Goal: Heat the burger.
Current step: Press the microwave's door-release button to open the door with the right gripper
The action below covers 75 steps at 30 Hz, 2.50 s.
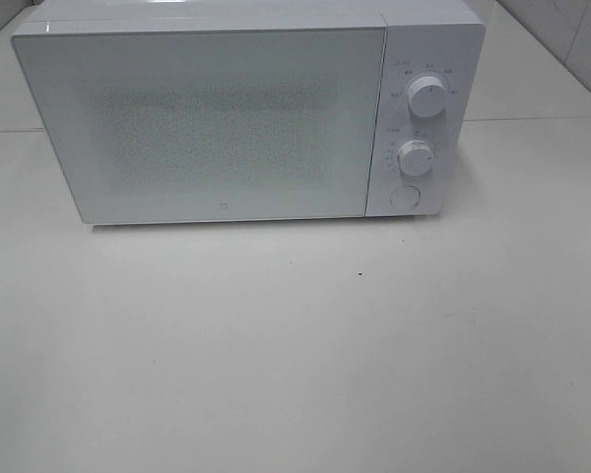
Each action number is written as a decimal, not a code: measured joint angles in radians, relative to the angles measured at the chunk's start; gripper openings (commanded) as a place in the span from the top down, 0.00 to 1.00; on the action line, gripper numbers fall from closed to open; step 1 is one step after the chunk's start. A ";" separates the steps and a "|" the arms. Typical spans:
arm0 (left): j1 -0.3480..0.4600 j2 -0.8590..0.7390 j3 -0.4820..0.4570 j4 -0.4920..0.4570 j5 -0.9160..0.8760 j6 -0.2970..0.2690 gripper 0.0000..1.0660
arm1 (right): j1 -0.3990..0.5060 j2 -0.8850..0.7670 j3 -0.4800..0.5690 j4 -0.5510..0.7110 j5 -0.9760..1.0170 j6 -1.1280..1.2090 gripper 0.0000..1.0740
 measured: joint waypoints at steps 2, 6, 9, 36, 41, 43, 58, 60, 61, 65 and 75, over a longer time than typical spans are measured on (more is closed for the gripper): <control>0.000 0.000 0.000 0.000 0.000 0.000 1.00 | 0.000 0.000 0.000 0.000 0.000 0.000 0.49; 0.000 0.000 0.000 0.000 0.000 0.000 1.00 | 0.000 0.000 0.000 0.000 0.000 0.000 0.49; 0.000 0.000 0.000 0.000 0.000 0.000 1.00 | 0.000 0.000 0.000 0.000 0.000 0.000 0.49; 0.000 0.000 0.000 0.000 0.000 0.000 1.00 | 0.000 0.210 -0.015 0.001 -0.229 0.000 0.49; 0.000 0.000 0.000 0.000 0.000 0.000 1.00 | 0.000 0.351 -0.015 0.001 -0.303 0.000 0.49; 0.000 0.000 0.000 0.000 0.000 0.000 1.00 | 0.000 0.446 -0.015 0.001 -0.355 0.000 0.49; 0.000 0.000 0.000 0.000 0.000 0.000 1.00 | 0.000 0.851 -0.015 0.001 -0.640 0.000 0.67; 0.000 0.000 0.000 0.000 0.000 0.000 1.00 | 0.000 0.938 -0.015 0.001 -0.727 0.000 0.77; 0.000 0.000 0.000 0.000 0.000 0.000 1.00 | 0.000 0.938 -0.015 0.001 -0.727 0.000 0.77; 0.000 0.000 0.000 0.000 0.000 0.000 1.00 | 0.000 1.069 -0.015 0.001 -0.896 0.000 0.92; 0.000 0.000 0.000 0.000 0.000 0.000 1.00 | 0.000 1.322 -0.015 0.003 -1.225 0.000 1.00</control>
